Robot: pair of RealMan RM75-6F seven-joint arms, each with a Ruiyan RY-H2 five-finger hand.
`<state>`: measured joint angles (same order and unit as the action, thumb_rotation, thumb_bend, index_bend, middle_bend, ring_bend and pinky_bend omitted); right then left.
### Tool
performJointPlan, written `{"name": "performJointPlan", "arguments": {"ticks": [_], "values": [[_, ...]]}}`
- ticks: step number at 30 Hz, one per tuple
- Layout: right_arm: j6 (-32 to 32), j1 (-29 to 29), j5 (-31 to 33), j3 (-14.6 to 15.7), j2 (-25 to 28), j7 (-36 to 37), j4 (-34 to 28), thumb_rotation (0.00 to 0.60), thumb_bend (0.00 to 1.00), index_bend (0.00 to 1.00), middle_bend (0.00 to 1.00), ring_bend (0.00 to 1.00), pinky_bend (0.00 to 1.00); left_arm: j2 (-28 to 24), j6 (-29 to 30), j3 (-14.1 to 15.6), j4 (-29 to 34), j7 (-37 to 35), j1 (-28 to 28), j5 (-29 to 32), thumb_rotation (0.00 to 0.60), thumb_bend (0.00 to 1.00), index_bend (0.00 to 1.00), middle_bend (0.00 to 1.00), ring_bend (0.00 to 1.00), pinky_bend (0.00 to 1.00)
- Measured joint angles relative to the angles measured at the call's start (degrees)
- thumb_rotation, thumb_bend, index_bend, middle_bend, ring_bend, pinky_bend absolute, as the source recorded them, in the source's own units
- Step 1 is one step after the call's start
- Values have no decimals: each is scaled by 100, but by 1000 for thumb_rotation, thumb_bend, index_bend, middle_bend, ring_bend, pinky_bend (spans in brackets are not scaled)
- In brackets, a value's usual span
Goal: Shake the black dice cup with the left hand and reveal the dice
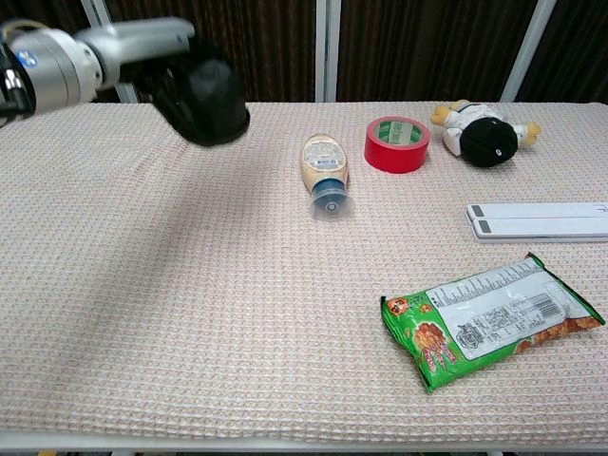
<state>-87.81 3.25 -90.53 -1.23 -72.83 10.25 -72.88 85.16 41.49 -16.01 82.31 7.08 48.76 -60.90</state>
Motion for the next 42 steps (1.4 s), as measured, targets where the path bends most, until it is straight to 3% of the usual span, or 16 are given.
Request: {"name": "performJointPlan", "arguments": {"ticks": [3, 6, 11, 15, 21, 25, 29, 36, 39, 42], "values": [[8, 2, 5, 0, -14, 16, 26, 600, 206, 0, 0, 0, 42, -104, -765, 100, 43, 59, 42, 183, 600, 201, 405, 489, 336, 418], [21, 8, 7, 1, -23, 9, 34, 600, 206, 0, 0, 0, 42, -167, -956, 178, 93, 87, 49, 277, 600, 200, 404, 489, 336, 418], [61, 18, 20, 7, -39, -13, 40, 600, 207, 0, 0, 0, 43, -247, -137, 291, 304, -93, -14, 140, 600, 199, 402, 489, 336, 417], [85, 28, 21, 13, -53, -25, 46, 600, 206, 0, 0, 0, 43, -389, 771, 445, 867, -696, -107, -520, 600, 193, 401, 489, 336, 417], [93, 27, 41, 8, -53, 9, 67, 600, 206, 0, 0, 0, 43, -540, 817, 775, 1544, -1539, -167, -2069, 600, 190, 400, 489, 336, 416], [96, 23, 69, -5, -49, 48, 94, 600, 206, 0, 0, 0, 42, -482, 881, 741, 1424, -1586, -181, -2375, 600, 177, 397, 489, 336, 417], [117, 29, 80, -8, -57, 60, 111, 600, 206, 0, 0, 0, 43, -293, 1067, 500, 862, -1178, -180, -1740, 600, 176, 385, 489, 336, 416], [100, 21, 99, -21, -54, 87, 125, 600, 206, 0, 0, 0, 42, 74, 1108, -98, -749, 363, -10, 676, 600, 177, 372, 489, 336, 415], [133, 24, 113, -18, -63, 102, 151, 600, 206, 0, 0, 0, 43, 82, 1040, -193, -935, 651, 7, 1372, 600, 177, 372, 489, 336, 415], [145, 24, 100, 1, -83, 114, 180, 600, 206, 0, 0, 0, 43, 11, 998, -157, -580, 614, -52, 1497, 600, 177, 370, 489, 336, 415]]}}
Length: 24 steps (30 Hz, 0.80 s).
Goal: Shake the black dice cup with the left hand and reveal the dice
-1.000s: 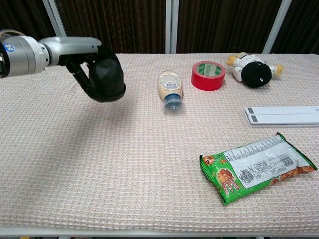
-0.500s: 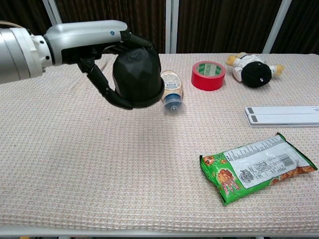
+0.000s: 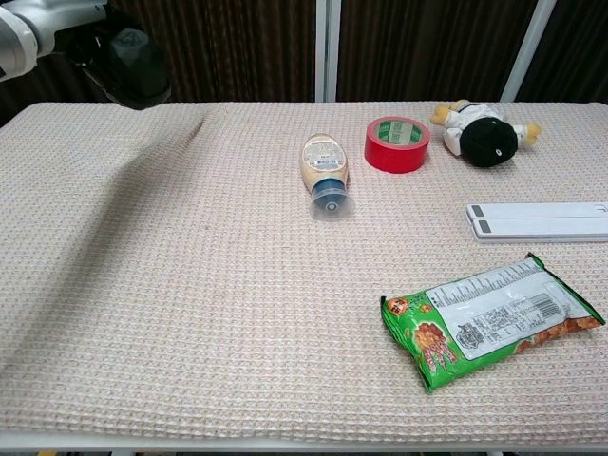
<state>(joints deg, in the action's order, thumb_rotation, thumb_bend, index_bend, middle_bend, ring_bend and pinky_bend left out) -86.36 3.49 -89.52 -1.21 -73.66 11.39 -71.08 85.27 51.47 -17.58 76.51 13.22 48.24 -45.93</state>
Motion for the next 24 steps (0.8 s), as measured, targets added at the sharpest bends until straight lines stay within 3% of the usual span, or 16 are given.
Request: {"name": "performJointPlan", "arguments": {"ticks": [2, 6, 11, 14, 16, 21, 24], "values": [[-20, -3, -10, 0, 0, -5, -1, 600, 205, 0, 0, 0, 42, -71, -23, 83, 469, -92, -69, -200, 600, 178, 369, 489, 336, 416], [-85, -19, -54, 6, 24, 4, -20, 600, 205, 0, 0, 0, 43, -226, -36, 399, 1772, -392, -262, -1381, 600, 178, 369, 489, 337, 416], [-2, -14, 32, -12, 14, 26, 15, 600, 206, 0, 0, 0, 43, -281, -9, 522, 2295, -643, -372, -2733, 600, 178, 369, 489, 337, 416], [59, 2, 44, -4, -13, 11, 37, 600, 206, 0, 0, 0, 43, -225, 50, 456, 2008, -673, -379, -2907, 600, 178, 366, 489, 337, 416], [68, 5, 52, -3, -20, -2, 38, 600, 206, 0, 0, 0, 42, -137, 118, 360, 1556, -626, -356, -2688, 600, 177, 362, 489, 337, 416], [63, 2, 74, -21, -16, -5, 31, 600, 206, 0, 0, 0, 42, 101, 225, 21, -86, -514, -255, -1412, 600, 178, 362, 489, 337, 416], [105, 12, 76, -12, -26, -9, 36, 600, 206, 0, 0, 0, 42, 122, 254, -36, -710, -547, -259, -907, 600, 177, 362, 489, 337, 416]]}}
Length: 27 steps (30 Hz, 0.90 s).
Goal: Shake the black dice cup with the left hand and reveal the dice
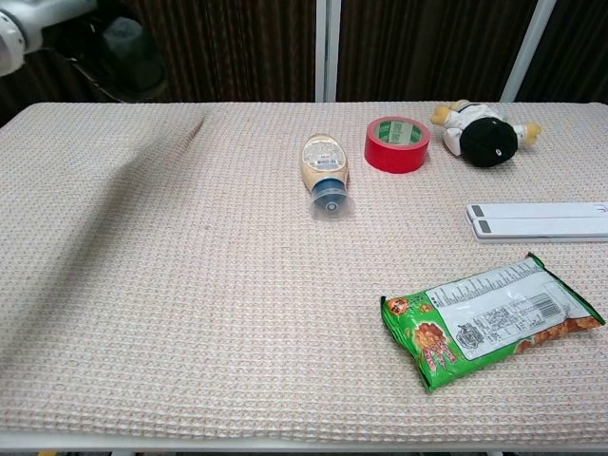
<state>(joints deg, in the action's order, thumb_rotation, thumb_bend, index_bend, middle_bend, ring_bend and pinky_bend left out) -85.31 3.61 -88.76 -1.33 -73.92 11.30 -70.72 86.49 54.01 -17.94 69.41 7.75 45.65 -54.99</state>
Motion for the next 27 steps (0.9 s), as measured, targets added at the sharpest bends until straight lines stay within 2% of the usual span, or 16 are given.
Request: {"name": "performJointPlan", "arguments": {"ticks": [2, 5, 8, 12, 15, 17, 20, 22, 27], "values": [[13, 5, -18, 18, -11, -7, 3, 600, 206, 0, 0, 0, 43, -12, 30, 16, -101, -57, -31, 35, 600, 178, 362, 489, 337, 416], [-16, 3, -42, 25, -12, -15, -7, 600, 207, 0, 0, 0, 43, -56, 94, 140, 190, -189, -116, -268, 600, 177, 361, 489, 337, 418], [-47, -4, -44, 14, 7, 0, -22, 600, 206, 0, 0, 0, 43, -107, 148, 396, 1049, -350, -213, -864, 600, 177, 358, 489, 339, 419], [0, -7, 4, 7, 8, 55, 18, 600, 206, 0, 0, 0, 42, -207, 136, 725, 2738, -624, -303, -1584, 600, 178, 355, 489, 339, 419], [52, 8, 22, 5, -17, 71, 60, 600, 206, 0, 0, 0, 42, -256, 106, 756, 3583, -720, -315, -1677, 600, 178, 354, 488, 340, 419], [75, 19, 25, 7, -34, 60, 71, 600, 205, 0, 0, 0, 42, -270, 85, 721, 3816, -744, -303, -1611, 600, 178, 353, 486, 339, 418], [91, 26, 33, 8, -49, 39, 77, 600, 206, 0, 0, 0, 43, -241, 62, 602, 3747, -701, -244, -1358, 600, 177, 350, 477, 338, 415], [78, 22, 40, -1, -45, 36, 71, 600, 206, 0, 0, 0, 43, -176, 50, 493, 3358, -633, -181, -1109, 600, 178, 350, 475, 338, 415], [64, 10, 69, -21, -23, 53, 63, 600, 206, 0, 0, 0, 43, 122, 76, 200, 1514, -347, 18, -423, 600, 178, 343, 475, 338, 415]]}}
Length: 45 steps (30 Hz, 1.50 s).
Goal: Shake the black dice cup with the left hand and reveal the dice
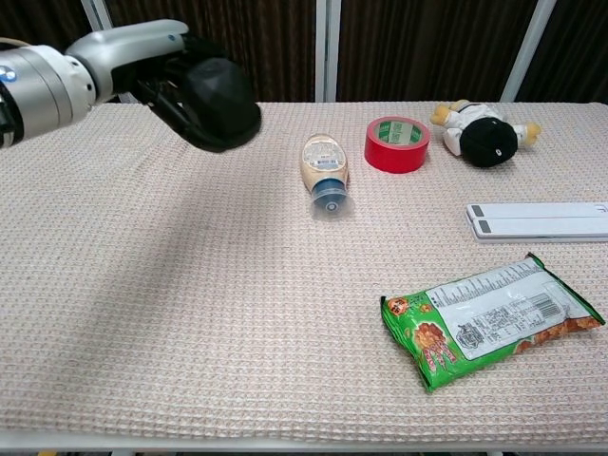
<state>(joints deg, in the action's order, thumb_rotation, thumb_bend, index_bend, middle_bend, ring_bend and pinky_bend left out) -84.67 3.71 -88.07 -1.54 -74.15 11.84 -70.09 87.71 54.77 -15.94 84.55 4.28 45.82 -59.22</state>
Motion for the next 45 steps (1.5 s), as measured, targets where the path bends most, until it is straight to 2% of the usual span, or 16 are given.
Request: {"name": "performJointPlan", "arguments": {"ticks": [4, 6, 8, 11, 19, 21, 23, 26, 34, 36, 39, 45], "values": [[59, 10, 9, 13, -21, 16, 35, 600, 206, 0, 0, 0, 43, 166, 52, -90, -1213, 194, 80, 267, 600, 178, 339, 475, 338, 415], [77, 16, 3, 26, -42, 22, 61, 600, 206, 0, 0, 0, 43, 191, 64, -82, -1483, 226, 82, 279, 600, 177, 335, 475, 338, 415], [68, 17, -1, 24, -46, 23, 65, 600, 206, 0, 0, 0, 43, 177, 51, -49, -1490, 213, 68, 244, 600, 177, 333, 475, 338, 415], [38, 10, -2, 14, -40, 25, 59, 600, 206, 0, 0, 0, 43, 81, -20, 63, -1045, 120, 22, 75, 600, 177, 332, 475, 338, 415], [45, 7, -4, 20, -37, 75, 86, 600, 205, 0, 0, 0, 43, -412, -301, 444, 1796, -366, -107, -895, 600, 178, 332, 475, 338, 416], [53, 10, 7, 13, -41, 84, 97, 600, 206, 0, 0, 0, 43, -480, -327, 466, 2187, -445, -127, -938, 600, 177, 332, 475, 338, 416], [58, 12, 13, 9, -45, 85, 103, 600, 206, 0, 0, 0, 43, -506, -312, 463, 2298, -461, -141, -914, 600, 178, 332, 475, 338, 416], [44, 13, -2, 12, -47, 69, 95, 600, 206, 0, 0, 0, 43, -451, -157, 414, 2025, -346, -162, -802, 600, 177, 332, 476, 338, 417], [47, 13, -4, 13, -38, 30, 58, 600, 205, 0, 0, 0, 43, 28, 684, 186, -111, 310, -299, -250, 600, 153, 330, 475, 338, 416], [61, 20, -11, 21, -45, 22, 54, 600, 206, 0, 0, 0, 43, 92, 830, 221, -274, 354, -382, -272, 600, 147, 329, 475, 338, 416], [28, 24, -37, 20, -36, 13, 25, 600, 206, 0, 0, 0, 43, 197, 1000, 372, -193, 301, -544, -464, 600, 147, 329, 475, 338, 416], [-152, -2, -106, 1, 64, -57, -139, 600, 206, 0, 0, 0, 43, 381, 759, 708, -184, -31, -681, -758, 600, 147, 329, 476, 338, 416]]}}
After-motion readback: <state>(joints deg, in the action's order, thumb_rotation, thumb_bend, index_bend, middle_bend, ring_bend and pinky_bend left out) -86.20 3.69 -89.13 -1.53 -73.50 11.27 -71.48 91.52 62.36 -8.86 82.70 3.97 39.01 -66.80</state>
